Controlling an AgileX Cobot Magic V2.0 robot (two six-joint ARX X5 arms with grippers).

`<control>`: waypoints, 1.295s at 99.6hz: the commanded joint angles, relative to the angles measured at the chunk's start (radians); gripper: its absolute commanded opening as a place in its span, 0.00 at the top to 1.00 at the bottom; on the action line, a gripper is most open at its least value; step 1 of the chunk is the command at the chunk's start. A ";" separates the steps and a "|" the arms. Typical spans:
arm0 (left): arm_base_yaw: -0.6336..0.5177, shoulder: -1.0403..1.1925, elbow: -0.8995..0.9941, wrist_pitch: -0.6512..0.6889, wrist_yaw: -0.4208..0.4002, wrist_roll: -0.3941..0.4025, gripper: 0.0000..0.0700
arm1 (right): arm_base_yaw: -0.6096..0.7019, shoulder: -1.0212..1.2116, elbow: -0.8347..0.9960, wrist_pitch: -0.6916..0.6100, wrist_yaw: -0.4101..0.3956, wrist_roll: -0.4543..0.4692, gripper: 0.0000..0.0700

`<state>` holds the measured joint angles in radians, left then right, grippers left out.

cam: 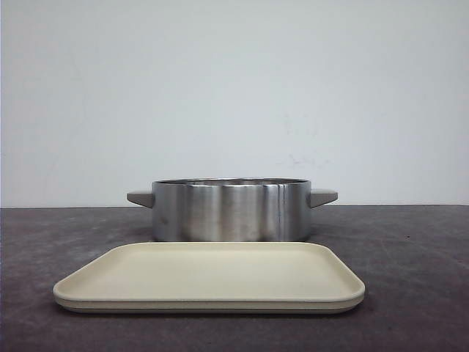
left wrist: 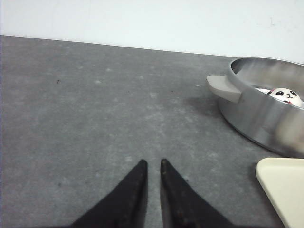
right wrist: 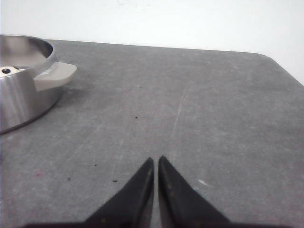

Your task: Steam buns

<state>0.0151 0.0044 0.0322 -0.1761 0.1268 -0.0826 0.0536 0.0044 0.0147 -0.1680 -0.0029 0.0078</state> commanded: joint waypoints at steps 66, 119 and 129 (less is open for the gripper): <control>0.053 -0.002 -0.019 -0.016 -0.079 0.080 1.00 | 0.001 -0.001 -0.002 0.011 0.002 0.011 0.99; 0.057 -0.001 -0.019 -0.010 -0.070 0.069 1.00 | 0.001 -0.001 -0.002 0.011 0.003 0.011 0.99; 0.057 -0.002 -0.018 -0.010 -0.070 0.069 1.00 | 0.001 -0.001 -0.002 0.011 0.003 0.011 0.99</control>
<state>0.0700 0.0044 0.0322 -0.1818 0.0509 -0.0174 0.0536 0.0044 0.0143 -0.1680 -0.0029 0.0074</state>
